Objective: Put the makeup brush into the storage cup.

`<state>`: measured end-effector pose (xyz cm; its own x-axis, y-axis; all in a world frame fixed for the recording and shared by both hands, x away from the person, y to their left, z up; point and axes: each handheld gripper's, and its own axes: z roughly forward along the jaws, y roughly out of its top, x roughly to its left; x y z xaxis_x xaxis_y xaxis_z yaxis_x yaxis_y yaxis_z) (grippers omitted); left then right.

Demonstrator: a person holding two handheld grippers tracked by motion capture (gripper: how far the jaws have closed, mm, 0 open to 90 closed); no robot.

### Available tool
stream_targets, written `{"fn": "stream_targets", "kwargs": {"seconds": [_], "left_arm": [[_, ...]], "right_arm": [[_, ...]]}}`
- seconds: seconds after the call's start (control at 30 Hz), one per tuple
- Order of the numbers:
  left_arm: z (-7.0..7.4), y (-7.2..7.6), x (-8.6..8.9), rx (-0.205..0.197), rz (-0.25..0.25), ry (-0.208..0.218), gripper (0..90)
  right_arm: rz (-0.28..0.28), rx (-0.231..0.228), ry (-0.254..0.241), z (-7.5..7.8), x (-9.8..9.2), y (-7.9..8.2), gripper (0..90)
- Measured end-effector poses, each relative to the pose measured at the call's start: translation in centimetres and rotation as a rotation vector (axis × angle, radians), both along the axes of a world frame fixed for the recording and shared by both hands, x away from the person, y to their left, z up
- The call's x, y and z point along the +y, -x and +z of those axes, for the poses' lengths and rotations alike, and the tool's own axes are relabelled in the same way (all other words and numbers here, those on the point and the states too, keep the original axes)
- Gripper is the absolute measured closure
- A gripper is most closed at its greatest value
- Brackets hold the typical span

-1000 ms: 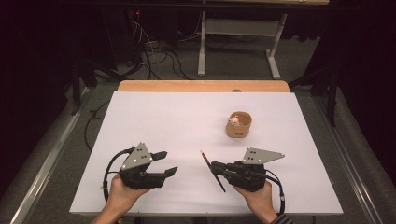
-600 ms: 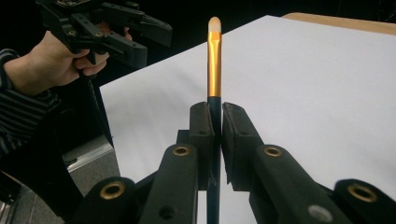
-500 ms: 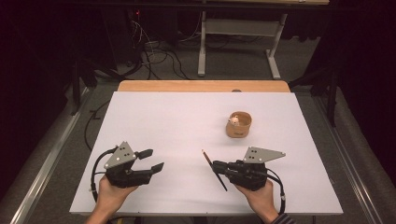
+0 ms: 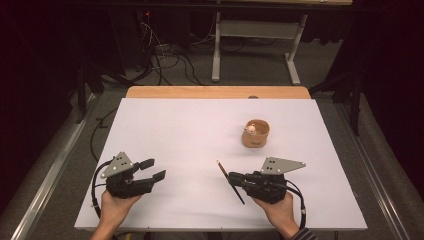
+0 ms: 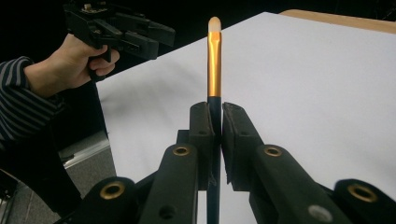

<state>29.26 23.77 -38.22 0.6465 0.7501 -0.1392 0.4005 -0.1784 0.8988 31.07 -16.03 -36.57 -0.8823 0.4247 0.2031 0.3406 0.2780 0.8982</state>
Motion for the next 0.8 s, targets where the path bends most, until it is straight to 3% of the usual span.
{"fn": "stream_targets", "kwargs": {"seconds": [0.33, 0.8], "left_arm": [[-1.0, -0.1, -0.1, -0.031, 0.017, -0.035, 40.1], [-2.1, -0.7, 0.1, -0.01, 0.054, -0.042, 38.5]], "right_arm": [[-0.012, -0.006, 0.011, 0.1, -0.6, -0.1, 85.4], [-0.063, -0.039, 0.041, 1.0, -2.3, -0.9, 85.4]]}}
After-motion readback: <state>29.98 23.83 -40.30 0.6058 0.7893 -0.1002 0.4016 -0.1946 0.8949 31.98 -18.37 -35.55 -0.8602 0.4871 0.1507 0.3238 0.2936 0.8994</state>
